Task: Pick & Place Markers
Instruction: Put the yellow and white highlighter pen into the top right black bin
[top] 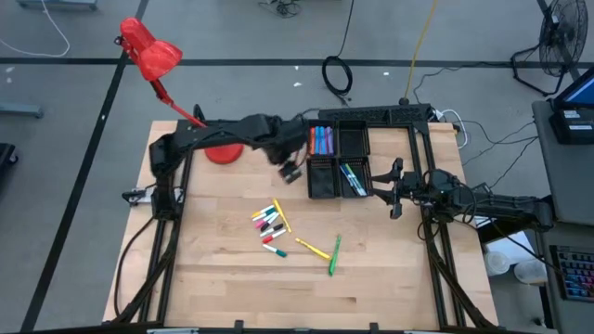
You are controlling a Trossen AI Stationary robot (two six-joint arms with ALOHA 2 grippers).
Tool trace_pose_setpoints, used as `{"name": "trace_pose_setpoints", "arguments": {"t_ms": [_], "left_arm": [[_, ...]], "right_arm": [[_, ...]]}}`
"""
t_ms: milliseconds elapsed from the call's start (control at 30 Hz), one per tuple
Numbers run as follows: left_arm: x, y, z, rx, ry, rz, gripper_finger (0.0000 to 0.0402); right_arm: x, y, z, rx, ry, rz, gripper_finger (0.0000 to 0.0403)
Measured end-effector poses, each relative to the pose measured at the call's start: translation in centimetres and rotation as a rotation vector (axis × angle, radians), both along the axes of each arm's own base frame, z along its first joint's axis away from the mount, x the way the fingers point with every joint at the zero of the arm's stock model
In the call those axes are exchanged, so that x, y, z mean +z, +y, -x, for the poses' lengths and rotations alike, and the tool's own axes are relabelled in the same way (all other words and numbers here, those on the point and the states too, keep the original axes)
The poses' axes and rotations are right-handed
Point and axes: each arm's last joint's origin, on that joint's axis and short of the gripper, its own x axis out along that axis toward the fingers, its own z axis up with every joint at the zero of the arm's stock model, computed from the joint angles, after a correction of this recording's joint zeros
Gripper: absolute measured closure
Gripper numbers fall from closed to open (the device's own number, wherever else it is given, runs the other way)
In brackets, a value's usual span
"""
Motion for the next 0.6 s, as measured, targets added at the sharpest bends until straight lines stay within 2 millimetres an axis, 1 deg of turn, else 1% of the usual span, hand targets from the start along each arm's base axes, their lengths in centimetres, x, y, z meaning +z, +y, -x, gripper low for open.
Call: {"name": "trace_pose_setpoints", "arguments": {"t_ms": [100, 167, 300, 367, 500, 600], "left_arm": [[0.9, -3.4, 0.9, 0.032, 0.093, -0.053, 0.0151], [1.4, -6.0, 1.1, 0.002, 0.106, -0.117, 0.0151], [2.7, -11.1, 1.6, -0.09, 0.049, -0.276, 0.0151], [3.1, -13.2, 2.0, -0.141, 0.015, -0.291, 0.0151], [2.8, -17.3, 3.2, -0.258, -0.028, -0.308, 0.0151], [1.4, -19.6, 4.3, -0.286, -0.002, -0.301, 0.0151]], "right_arm": [[0.0, 0.0, 0.0, 0.0, 0.0, 0.0, 0.0257], [0.0, 0.0, 0.0, 0.0, 0.0, 0.0, 0.0257], [0.0, 0.0, 0.0, 0.0, 0.0, 0.0, 0.0257], [0.0, 0.0, 0.0, 0.0, 0.0, 0.0, 0.0257], [0.0, 0.0, 0.0, 0.0, 0.0, 0.0, 0.0257], [0.0, 0.0, 0.0, 0.0, 0.0, 0.0, 0.0257]]}}
